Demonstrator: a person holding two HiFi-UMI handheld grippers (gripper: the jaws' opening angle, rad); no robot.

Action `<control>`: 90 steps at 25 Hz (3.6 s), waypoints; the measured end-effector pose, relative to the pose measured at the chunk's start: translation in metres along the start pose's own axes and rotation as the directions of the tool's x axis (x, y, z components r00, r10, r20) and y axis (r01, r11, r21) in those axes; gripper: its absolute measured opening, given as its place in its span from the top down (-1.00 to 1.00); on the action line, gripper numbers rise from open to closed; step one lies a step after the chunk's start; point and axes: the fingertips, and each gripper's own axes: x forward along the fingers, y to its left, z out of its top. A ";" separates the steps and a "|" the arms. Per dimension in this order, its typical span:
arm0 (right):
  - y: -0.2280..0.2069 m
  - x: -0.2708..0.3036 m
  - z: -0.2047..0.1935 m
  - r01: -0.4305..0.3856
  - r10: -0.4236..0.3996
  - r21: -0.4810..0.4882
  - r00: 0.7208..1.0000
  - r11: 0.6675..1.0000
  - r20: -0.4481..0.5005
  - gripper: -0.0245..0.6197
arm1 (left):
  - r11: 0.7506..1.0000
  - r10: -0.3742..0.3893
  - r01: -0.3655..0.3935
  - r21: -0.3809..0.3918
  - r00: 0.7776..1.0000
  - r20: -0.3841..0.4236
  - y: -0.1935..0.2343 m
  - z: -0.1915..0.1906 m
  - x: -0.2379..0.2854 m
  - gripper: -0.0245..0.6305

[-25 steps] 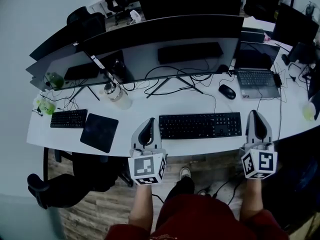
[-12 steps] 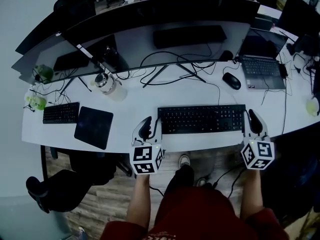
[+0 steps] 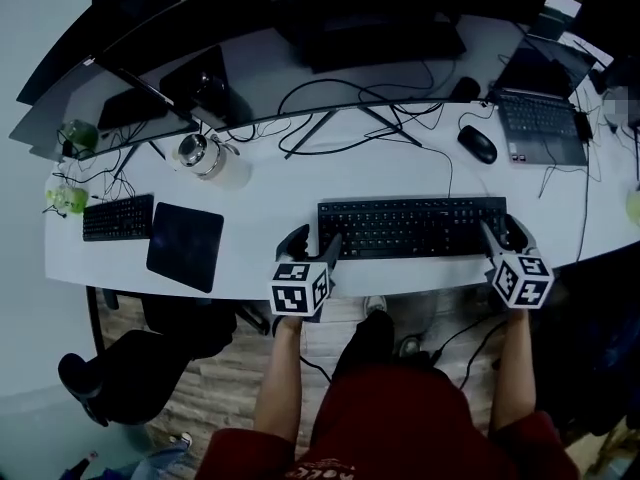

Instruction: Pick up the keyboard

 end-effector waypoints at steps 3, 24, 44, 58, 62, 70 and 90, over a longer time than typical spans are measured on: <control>-0.008 0.013 -0.019 -0.019 0.021 0.045 0.998 0.999 -0.057 0.01 | 1.000 -0.023 0.022 -0.012 0.999 -0.024 0.002 -0.008 0.014 0.04; -0.034 0.038 -0.057 -0.035 0.060 0.113 0.973 0.993 -0.224 -0.27 | 0.991 -0.069 0.049 -0.125 0.985 -0.156 0.011 -0.030 0.042 -0.07; -0.026 0.039 -0.058 -0.094 0.119 0.119 0.966 0.988 -0.231 -0.27 | 0.998 -0.036 0.025 -0.061 0.981 -0.192 -0.005 -0.035 0.035 -0.06; 0.012 0.020 -0.034 -0.173 0.179 0.060 0.974 0.983 -0.139 -0.27 | 0.996 0.066 -0.070 -0.052 0.994 -0.084 0.007 -0.026 -0.028 -0.05; 0.027 0.012 -0.023 -0.198 0.201 0.032 0.973 0.980 -0.112 -0.27 | 0.993 0.107 -0.109 -0.047 0.993 -0.044 0.011 -0.023 -0.051 -0.05; 0.057 -0.014 0.026 -0.232 0.232 -0.037 0.973 0.972 -0.006 -0.27 | 0.985 0.168 -0.165 -0.042 0.981 0.100 0.017 0.011 -0.103 -0.05; 0.110 -0.099 0.189 -0.235 0.292 -0.185 0.868 0.954 0.402 -0.27 | 0.958 0.220 -0.283 0.048 0.833 0.508 0.013 0.153 -0.231 -0.05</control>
